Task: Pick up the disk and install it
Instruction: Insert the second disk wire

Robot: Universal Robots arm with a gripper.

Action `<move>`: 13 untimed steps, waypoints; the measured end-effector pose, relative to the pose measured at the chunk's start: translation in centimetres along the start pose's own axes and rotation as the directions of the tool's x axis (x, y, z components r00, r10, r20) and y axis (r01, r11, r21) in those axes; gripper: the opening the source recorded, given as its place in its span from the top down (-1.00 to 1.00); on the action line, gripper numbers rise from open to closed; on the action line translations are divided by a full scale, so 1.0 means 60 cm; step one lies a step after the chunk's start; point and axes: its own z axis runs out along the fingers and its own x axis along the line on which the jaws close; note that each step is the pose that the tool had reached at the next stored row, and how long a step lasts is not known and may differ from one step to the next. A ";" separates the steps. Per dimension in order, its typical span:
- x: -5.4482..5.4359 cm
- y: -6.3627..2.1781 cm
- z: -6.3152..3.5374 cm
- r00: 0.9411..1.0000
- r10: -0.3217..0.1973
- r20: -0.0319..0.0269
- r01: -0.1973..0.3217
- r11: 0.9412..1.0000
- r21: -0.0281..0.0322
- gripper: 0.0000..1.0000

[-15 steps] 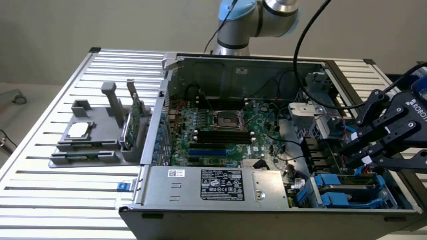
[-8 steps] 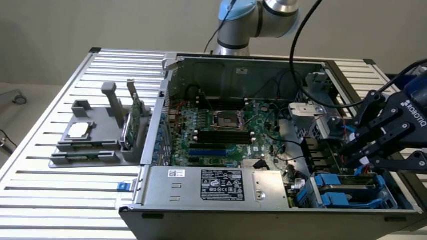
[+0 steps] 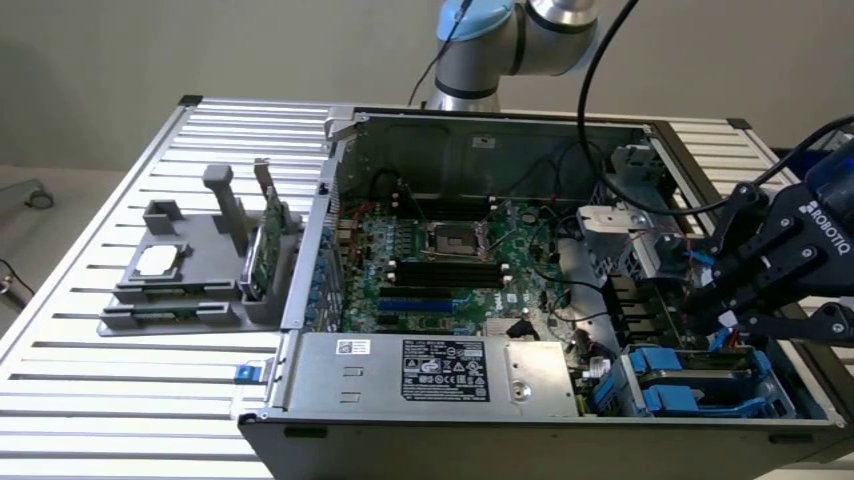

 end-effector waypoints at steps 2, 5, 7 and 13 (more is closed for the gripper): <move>0.000 -0.001 0.000 1.000 -0.001 -0.001 0.001 1.000 -0.005 0.69; 0.000 -0.001 0.000 1.000 -0.001 -0.003 0.001 1.000 -0.010 0.69; 0.000 -0.001 0.000 1.000 -0.002 -0.005 0.002 1.000 -0.010 0.69; -0.006 0.001 0.002 1.000 -0.007 -0.021 0.007 1.000 -0.010 0.69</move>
